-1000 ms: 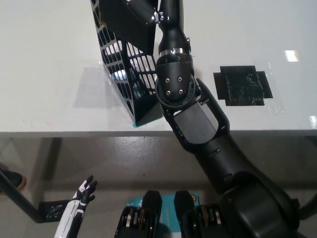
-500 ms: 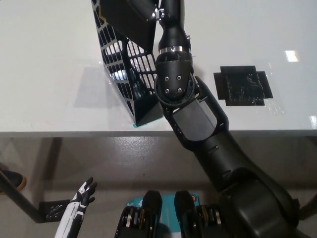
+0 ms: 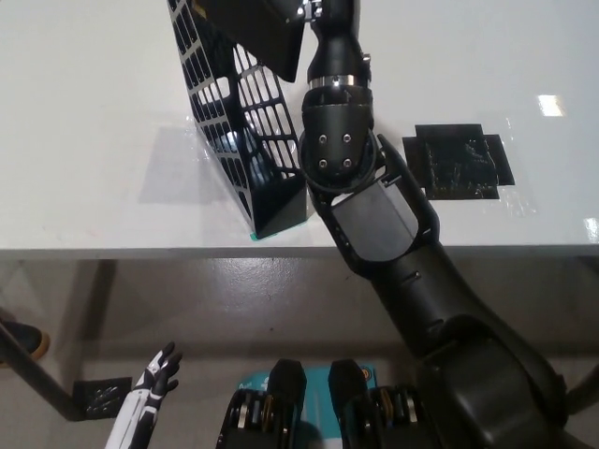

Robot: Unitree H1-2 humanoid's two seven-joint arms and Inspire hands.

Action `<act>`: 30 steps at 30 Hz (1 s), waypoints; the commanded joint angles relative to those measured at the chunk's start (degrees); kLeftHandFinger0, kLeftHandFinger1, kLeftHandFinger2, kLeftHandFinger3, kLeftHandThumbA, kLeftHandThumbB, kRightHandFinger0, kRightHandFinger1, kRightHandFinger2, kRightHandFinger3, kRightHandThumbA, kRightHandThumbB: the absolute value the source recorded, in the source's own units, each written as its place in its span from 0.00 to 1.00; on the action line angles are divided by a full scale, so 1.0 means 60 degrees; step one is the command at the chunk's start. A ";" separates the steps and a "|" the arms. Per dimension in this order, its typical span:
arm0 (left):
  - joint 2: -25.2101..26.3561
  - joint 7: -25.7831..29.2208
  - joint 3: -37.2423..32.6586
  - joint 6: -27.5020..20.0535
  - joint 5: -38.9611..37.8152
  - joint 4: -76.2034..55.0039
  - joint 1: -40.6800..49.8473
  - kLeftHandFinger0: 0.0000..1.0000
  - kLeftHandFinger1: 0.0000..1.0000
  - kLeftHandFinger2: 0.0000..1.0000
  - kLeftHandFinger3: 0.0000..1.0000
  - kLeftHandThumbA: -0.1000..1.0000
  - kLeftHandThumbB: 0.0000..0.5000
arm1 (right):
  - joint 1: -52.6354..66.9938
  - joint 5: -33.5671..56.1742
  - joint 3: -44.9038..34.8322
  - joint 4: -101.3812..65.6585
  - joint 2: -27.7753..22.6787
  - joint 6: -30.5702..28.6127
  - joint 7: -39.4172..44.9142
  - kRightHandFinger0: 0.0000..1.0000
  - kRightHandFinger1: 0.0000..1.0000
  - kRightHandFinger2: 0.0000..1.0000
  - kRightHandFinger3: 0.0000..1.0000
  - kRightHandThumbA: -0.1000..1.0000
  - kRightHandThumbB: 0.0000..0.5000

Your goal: A notebook is kept standing on the table on the right hand side and a black shelf is kept on the left hand side and the robot uses its right hand to grab the notebook and places it in the shelf

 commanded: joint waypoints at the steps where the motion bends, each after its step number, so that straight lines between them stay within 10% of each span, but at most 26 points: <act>1: 0.0150 -0.0029 -0.0042 -0.0351 0.0067 -0.0111 0.0080 1.00 1.00 1.00 1.00 1.00 0.22 | -0.0774 -0.0181 -0.0147 -0.0695 -0.0045 -0.0012 -0.0162 0.00 0.15 0.64 0.75 0.00 0.15; 30: 0.0128 -0.0048 -0.0037 -0.0396 0.0007 -0.0126 0.0077 1.00 1.00 1.00 1.00 1.00 0.22 | -0.1537 0.0134 -0.0203 0.3339 0.0551 -0.1811 -0.0915 0.00 0.10 0.62 0.71 0.00 0.26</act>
